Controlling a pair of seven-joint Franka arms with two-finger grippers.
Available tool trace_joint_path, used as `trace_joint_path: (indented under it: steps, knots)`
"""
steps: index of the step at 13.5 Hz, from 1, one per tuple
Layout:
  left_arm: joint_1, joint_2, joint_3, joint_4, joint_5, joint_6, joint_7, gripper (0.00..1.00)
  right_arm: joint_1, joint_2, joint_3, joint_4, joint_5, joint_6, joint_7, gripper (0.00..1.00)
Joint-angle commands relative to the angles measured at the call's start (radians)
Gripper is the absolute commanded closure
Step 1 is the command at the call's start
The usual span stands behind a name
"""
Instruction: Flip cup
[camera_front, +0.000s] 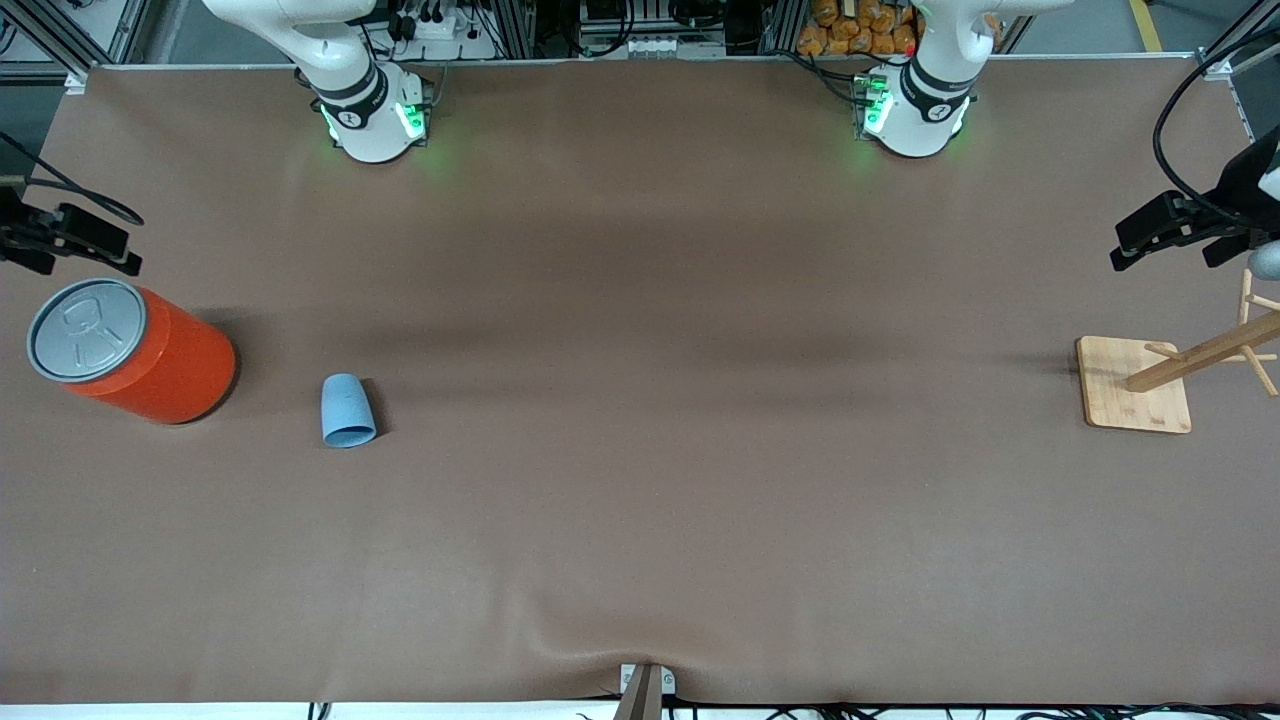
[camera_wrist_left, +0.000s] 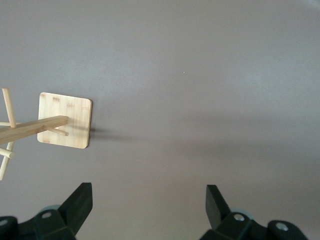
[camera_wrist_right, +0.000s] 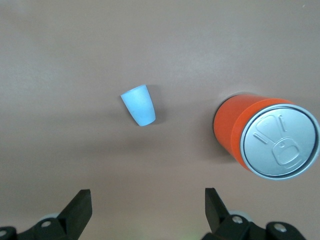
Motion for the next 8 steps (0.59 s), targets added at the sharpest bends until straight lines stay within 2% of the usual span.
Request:
trace_joint_path:
  steps: [1,4,8]
  knots:
    - [-0.001,0.002,-0.004,0.016,0.004,-0.014,-0.009,0.0,0.024,0.016,-0.001,-0.069,-0.005,0.045,0.003,0.0]
    - [-0.004,0.0,-0.004,0.016,0.004,-0.014,-0.009,0.0,0.054,0.032,-0.001,-0.147,-0.005,0.102,0.003,0.0]
    - [-0.004,0.002,-0.012,0.016,0.004,-0.014,-0.011,0.0,0.067,0.128,-0.001,-0.161,-0.005,0.171,-0.024,0.0]
